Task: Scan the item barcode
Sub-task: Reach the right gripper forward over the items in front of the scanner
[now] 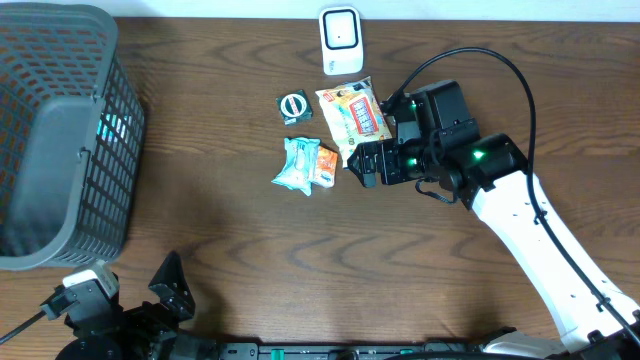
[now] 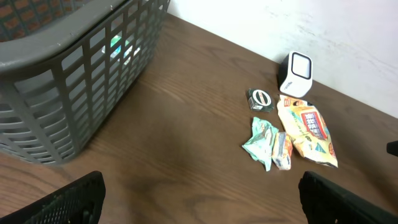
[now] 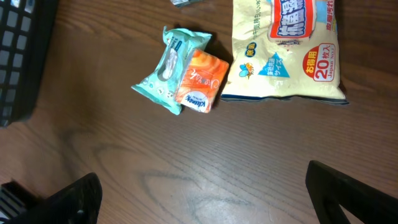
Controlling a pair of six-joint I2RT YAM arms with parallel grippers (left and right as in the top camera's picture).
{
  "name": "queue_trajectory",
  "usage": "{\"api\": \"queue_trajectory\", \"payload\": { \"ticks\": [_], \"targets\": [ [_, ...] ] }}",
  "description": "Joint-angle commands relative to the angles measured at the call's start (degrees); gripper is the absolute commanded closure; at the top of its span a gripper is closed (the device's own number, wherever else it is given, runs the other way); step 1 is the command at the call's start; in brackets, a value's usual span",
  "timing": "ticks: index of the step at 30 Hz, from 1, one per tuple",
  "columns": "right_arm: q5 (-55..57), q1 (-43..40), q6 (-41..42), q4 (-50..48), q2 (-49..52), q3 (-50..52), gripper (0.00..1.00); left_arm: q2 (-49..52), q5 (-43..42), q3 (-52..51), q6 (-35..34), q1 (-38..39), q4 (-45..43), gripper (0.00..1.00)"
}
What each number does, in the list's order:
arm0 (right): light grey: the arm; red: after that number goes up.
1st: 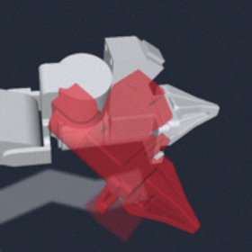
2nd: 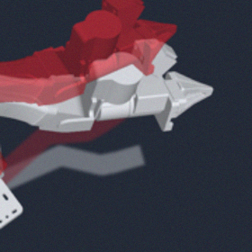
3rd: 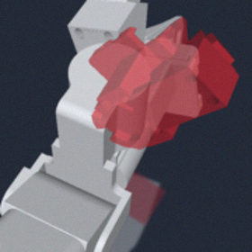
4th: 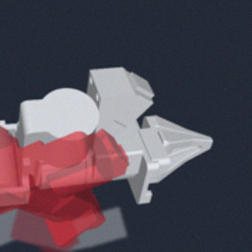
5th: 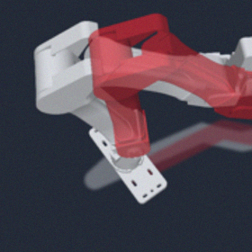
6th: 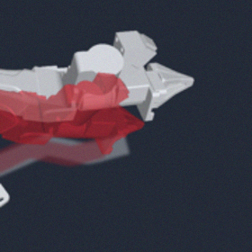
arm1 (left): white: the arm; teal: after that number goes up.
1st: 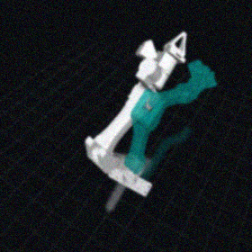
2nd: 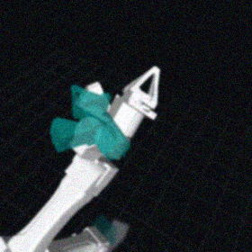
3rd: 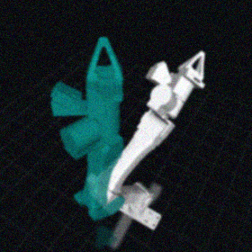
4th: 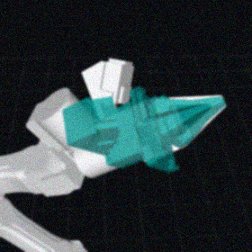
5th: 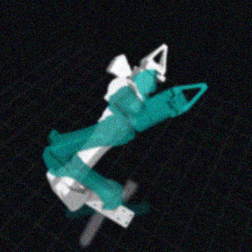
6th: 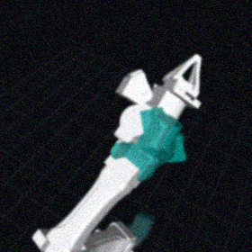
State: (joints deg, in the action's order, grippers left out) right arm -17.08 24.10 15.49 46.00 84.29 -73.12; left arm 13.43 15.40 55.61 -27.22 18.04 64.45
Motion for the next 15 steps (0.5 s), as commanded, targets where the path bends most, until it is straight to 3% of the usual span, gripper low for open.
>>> {"api": "queue_trajectory", "payload": {
  "ticks": [1,15],
  "targets": [
    [0.5,0.4,0.6,-0.2,0.4,-0.9,0.01,-0.1,1.0,-0.3,-0.5,-0.2,0.0,0.02],
    [-0.2,0.2,-1.4,-1.8,7.3,-2.9,0.01,-0.1,1.0,-0.3,-0.5,-0.2,0.0,0.02]
  ]
}}
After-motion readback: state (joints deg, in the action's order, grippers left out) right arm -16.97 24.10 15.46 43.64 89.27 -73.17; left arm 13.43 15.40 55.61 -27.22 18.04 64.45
